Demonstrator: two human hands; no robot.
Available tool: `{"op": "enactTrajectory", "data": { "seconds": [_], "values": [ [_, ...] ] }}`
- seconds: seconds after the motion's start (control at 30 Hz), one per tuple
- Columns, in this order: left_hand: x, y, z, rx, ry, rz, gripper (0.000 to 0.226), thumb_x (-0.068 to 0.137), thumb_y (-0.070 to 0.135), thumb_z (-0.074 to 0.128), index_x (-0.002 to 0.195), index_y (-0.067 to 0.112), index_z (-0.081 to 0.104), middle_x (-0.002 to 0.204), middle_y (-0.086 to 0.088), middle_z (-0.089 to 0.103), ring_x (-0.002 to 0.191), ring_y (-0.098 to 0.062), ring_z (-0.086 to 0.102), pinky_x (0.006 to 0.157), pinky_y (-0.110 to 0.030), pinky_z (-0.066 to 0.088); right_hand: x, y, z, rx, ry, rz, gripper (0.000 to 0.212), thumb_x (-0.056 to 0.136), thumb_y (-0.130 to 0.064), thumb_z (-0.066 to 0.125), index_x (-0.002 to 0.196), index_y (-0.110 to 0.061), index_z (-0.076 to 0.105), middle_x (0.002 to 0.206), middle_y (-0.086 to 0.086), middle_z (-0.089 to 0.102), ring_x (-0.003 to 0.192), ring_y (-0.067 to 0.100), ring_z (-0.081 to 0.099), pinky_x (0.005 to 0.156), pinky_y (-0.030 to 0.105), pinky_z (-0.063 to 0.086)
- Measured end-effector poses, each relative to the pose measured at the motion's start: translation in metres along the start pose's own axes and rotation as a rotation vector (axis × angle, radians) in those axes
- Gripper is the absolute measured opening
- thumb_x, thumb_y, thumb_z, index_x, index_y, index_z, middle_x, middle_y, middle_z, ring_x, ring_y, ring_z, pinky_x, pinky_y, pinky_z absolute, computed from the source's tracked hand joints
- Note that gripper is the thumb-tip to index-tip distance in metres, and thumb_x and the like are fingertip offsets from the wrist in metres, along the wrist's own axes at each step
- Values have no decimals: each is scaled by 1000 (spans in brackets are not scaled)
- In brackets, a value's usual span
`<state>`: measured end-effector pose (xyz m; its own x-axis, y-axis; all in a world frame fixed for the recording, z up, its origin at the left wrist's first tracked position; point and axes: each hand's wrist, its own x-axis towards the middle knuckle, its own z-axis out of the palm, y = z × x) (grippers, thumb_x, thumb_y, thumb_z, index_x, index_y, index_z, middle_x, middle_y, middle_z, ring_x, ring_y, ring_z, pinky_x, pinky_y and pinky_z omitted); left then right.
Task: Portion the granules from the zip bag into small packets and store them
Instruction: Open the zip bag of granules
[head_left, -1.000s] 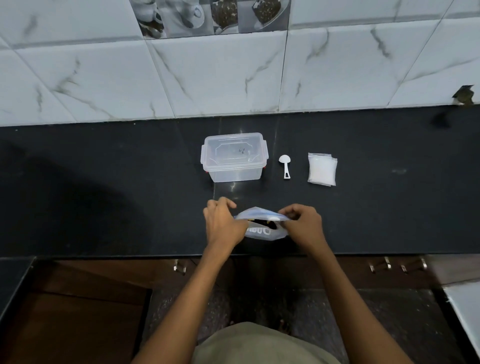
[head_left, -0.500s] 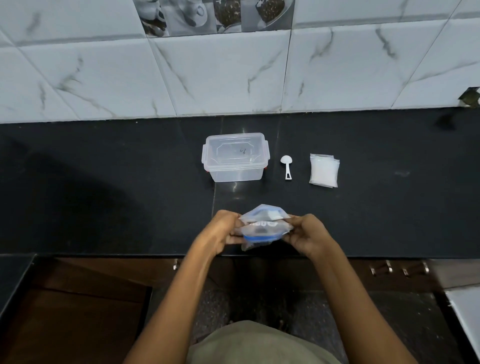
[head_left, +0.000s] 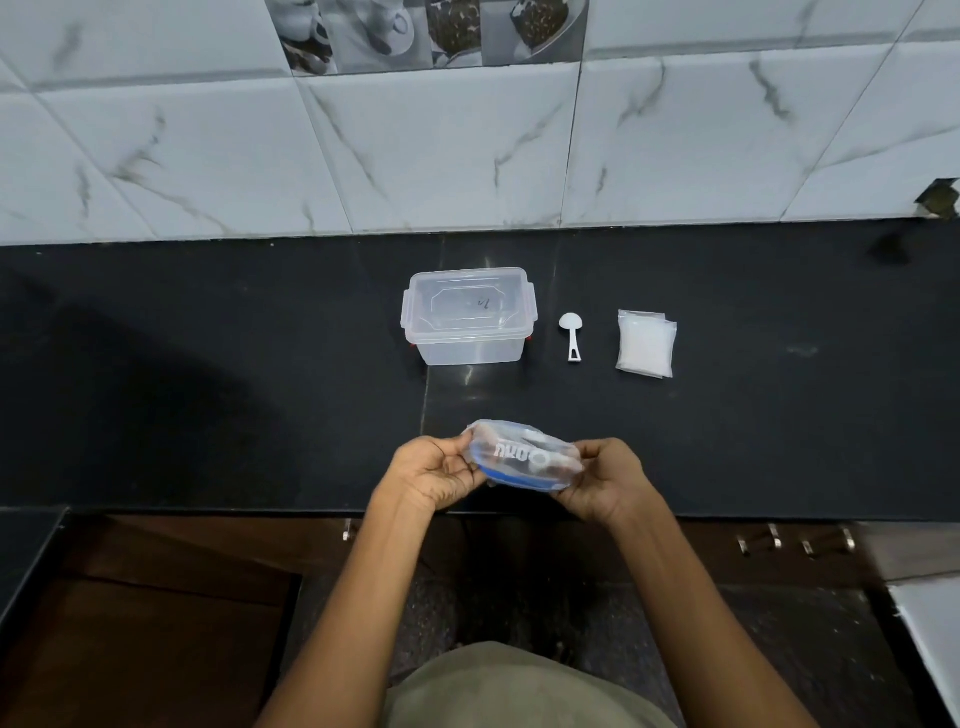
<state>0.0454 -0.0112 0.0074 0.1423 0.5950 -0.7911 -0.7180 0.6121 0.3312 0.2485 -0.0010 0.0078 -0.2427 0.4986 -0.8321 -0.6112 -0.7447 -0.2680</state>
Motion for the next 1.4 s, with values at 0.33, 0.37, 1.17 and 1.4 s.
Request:
{"op": "enactTrajectory", "data": {
  "seconds": [0.33, 0.37, 1.17, 1.4],
  "values": [
    [1, -2, 9, 118, 30, -13, 42, 84, 8, 38, 93, -17, 71, 103, -31, 70, 96, -47, 66, 91, -58, 53, -7, 4, 11, -130, -88, -14, 41, 83, -12, 30, 79, 6, 68, 81, 20, 69, 62, 38, 68, 63, 42, 62],
    [2, -2, 9, 152, 47, 10, 43, 81, 9, 38, 92, -15, 72, 101, -29, 70, 95, -46, 66, 94, -57, 52, -7, 7, 13, -132, -96, -39, 38, 79, -10, 33, 82, 5, 68, 87, 21, 68, 66, 38, 68, 69, 41, 61],
    [21, -27, 11, 1075, 393, 734, 13, 72, 10, 64, 83, 18, 63, 87, -1, 69, 78, -17, 67, 65, -36, 58, 16, 9, 10, -1150, 175, -526, 28, 82, -24, 73, 59, -11, 64, 57, -1, 58, 57, 15, 54, 56, 28, 40],
    [24, -17, -3, 1072, 578, 635, 16, 75, 9, 60, 77, 22, 70, 86, 3, 71, 80, -19, 65, 71, -35, 55, 22, -8, -3, -1415, 210, -405, 12, 74, -10, 80, 68, -11, 71, 79, 10, 71, 63, 20, 68, 65, 35, 65]
  ]
}}
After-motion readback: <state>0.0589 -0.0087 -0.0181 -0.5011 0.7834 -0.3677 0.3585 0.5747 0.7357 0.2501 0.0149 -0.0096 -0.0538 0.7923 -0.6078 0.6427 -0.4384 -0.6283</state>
